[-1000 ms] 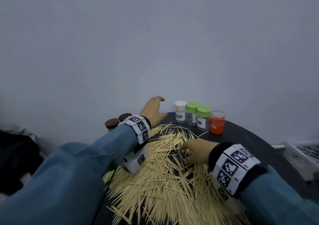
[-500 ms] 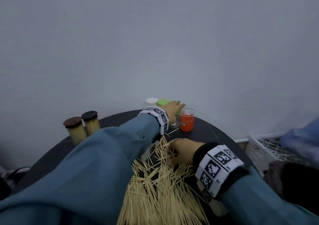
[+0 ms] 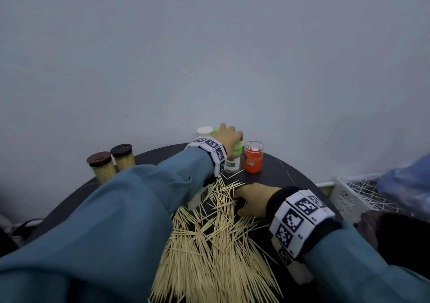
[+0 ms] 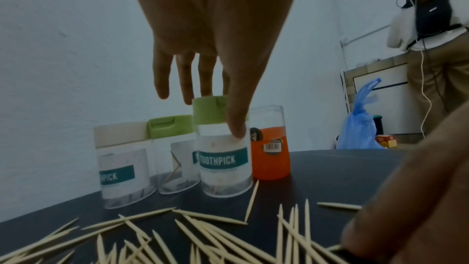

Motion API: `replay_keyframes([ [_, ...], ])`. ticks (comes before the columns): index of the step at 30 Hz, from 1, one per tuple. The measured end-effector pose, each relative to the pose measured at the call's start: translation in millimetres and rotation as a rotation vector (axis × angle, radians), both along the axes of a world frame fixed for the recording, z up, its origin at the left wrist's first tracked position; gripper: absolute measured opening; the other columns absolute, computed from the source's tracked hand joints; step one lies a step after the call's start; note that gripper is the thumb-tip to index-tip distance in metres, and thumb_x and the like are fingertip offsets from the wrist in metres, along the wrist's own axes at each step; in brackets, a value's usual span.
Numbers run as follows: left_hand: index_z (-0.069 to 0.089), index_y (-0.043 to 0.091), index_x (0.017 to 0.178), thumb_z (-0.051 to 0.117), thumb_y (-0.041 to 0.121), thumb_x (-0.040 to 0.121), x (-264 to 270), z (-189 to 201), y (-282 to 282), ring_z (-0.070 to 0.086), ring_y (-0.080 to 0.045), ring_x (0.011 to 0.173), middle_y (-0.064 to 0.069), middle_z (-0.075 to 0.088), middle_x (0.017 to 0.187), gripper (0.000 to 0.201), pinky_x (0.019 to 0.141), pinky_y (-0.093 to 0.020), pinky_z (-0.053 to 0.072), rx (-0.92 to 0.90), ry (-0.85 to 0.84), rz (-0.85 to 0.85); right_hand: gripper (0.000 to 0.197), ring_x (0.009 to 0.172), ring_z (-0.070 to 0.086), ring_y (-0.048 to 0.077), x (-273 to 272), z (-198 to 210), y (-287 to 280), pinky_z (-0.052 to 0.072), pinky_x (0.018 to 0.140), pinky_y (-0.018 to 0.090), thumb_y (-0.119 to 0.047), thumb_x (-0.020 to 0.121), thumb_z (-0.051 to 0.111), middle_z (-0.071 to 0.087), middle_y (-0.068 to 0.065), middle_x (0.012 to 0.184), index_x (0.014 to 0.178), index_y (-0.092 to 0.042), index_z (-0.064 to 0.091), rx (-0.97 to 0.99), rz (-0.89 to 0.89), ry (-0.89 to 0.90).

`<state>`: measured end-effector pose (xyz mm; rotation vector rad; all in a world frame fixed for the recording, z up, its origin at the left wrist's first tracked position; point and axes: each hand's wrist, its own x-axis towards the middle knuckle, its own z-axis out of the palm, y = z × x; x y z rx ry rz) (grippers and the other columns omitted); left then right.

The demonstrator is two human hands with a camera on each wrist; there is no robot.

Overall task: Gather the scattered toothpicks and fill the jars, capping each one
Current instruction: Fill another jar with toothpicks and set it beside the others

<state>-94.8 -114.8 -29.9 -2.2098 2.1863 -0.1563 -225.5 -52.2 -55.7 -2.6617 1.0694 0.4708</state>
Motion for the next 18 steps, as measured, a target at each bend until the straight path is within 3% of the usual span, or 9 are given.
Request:
replay_keyframes([
  [4, 0.042, 0.012, 0.134, 0.067, 0.014, 0.083, 2.3, 8.4, 13.7, 0.05, -0.034, 0.111, -0.016, 0.036, 0.129, 0.057, 0.095, -0.04, 0.045, -0.129, 0.284, 0.018, 0.044, 0.124, 0.045, 0.025, -0.5, 1.4, 0.3, 0.038, 0.1, 0.032, -0.024, 0.095, 0.049, 0.048, 0.012, 0.136, 0.135, -0.006, 0.044, 0.011, -0.004, 0.013],
  [8, 0.046, 0.014, 0.135, 0.068, 0.012, 0.079, 6.3, 27.4, 35.5, 0.049, -0.032, 0.107, -0.014, 0.034, 0.125, 0.061, 0.095, -0.033, 0.043, -0.29, 0.452, 0.026, 0.043, 0.125, 0.045, 0.023, 3.0, 5.5, 0.6, 0.037, 0.1, 0.03, -0.024, 0.096, 0.048, 0.048, 0.009, 0.137, 0.136, -0.009, 0.045, 0.028, 0.0, 0.003],
  [12, 0.044, 0.013, 0.133, 0.073, 0.012, 0.071, 14.2, 41.6, 64.2, 0.047, -0.026, 0.111, -0.01, 0.042, 0.124, 0.068, 0.093, -0.031, 0.042, -0.393, 0.594, 0.028, 0.043, 0.123, 0.047, 0.022, 11.6, 6.8, 2.4, 0.039, 0.102, 0.03, -0.026, 0.095, 0.048, 0.049, 0.008, 0.136, 0.136, -0.011, 0.045, 0.037, -0.005, -0.025],
  [16, 0.051, 0.016, 0.125, 0.076, 0.016, 0.071, 22.1, 44.3, 102.9, 0.048, -0.015, 0.101, -0.006, 0.048, 0.117, 0.06, 0.08, -0.017, 0.034, -0.455, 0.702, 0.012, 0.043, 0.123, 0.048, 0.019, 18.4, 10.5, 4.6, 0.038, 0.1, 0.027, -0.025, 0.095, 0.05, 0.049, 0.005, 0.135, 0.136, -0.013, 0.045, 0.057, 0.003, -0.116],
  [18, 0.053, 0.02, 0.126, 0.077, 0.017, 0.071, 26.3, 42.5, 123.6, 0.051, -0.015, 0.102, -0.004, 0.052, 0.117, 0.059, 0.08, -0.016, 0.037, -0.457, 0.749, -0.003, 0.04, 0.119, 0.051, 0.017, 21.3, 12.4, 3.6, 0.04, 0.097, 0.025, -0.024, 0.094, 0.051, 0.053, 0.004, 0.132, 0.133, -0.013, 0.048, 0.049, 0.012, -0.198],
])
